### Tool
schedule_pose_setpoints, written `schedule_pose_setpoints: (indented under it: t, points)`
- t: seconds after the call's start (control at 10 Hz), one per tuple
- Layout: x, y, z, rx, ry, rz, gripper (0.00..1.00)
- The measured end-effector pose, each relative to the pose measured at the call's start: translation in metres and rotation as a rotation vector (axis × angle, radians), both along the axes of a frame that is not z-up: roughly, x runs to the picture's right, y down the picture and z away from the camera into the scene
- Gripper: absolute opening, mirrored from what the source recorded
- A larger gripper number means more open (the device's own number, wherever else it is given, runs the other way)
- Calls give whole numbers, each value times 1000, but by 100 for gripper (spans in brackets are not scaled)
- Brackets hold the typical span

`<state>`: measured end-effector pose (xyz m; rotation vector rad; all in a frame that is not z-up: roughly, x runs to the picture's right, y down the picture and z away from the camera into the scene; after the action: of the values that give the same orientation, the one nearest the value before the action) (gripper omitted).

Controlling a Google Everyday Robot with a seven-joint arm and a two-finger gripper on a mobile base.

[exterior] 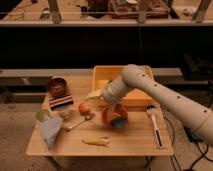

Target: Wipe table surface with towel

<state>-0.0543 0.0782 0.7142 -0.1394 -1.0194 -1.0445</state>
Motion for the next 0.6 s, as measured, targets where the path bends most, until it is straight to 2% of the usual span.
schedule_pose_setpoints:
  t: [0.2,0.4,0.6]
  points:
    - [-55,3,10,37,-16,-83,80]
    - [-68,4,12,49,-22,-107,80]
    - [-66,4,13,48,-20,-105,80]
